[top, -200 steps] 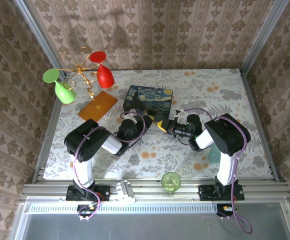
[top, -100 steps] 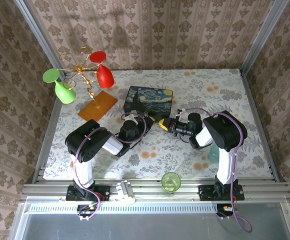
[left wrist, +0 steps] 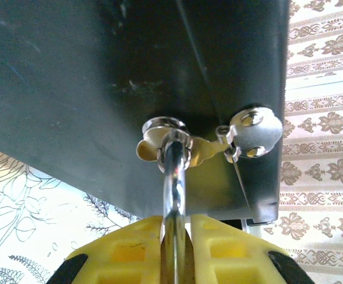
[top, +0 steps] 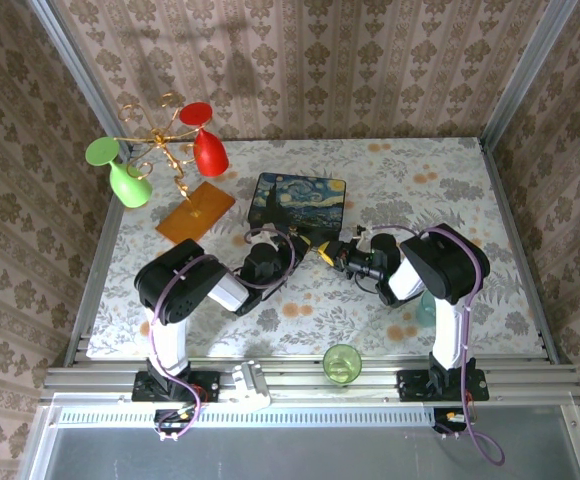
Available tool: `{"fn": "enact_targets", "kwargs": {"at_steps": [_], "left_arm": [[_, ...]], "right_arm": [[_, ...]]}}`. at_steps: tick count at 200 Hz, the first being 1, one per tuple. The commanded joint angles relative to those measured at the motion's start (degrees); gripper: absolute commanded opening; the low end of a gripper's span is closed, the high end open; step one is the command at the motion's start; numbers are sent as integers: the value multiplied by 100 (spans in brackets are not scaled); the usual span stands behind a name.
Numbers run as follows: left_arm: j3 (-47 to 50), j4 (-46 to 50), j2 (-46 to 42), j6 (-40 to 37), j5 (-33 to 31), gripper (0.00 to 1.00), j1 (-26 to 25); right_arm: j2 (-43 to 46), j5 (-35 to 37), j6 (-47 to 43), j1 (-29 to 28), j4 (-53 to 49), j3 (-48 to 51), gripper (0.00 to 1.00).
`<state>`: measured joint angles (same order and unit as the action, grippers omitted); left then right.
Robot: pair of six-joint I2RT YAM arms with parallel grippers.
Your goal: Unlock the padlock with the key
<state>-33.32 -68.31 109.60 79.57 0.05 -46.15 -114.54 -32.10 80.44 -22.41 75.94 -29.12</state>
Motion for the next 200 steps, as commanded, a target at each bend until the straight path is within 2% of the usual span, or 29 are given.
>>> {"fn": "enact_targets", "kwargs": {"at_steps": [1,80,200], "left_arm": [[-276,-639,-132,-16,524,0,-234],[-263,-622,-9,-20,418,0,-244],[-53,-621,60,-126,405,0,-159]], "right_arm": [[126,-49,210,-208,6,-21,0],[299,1513,803,-920,-23,370,0],[645,1634,502,-601,-71,846,0]]}}
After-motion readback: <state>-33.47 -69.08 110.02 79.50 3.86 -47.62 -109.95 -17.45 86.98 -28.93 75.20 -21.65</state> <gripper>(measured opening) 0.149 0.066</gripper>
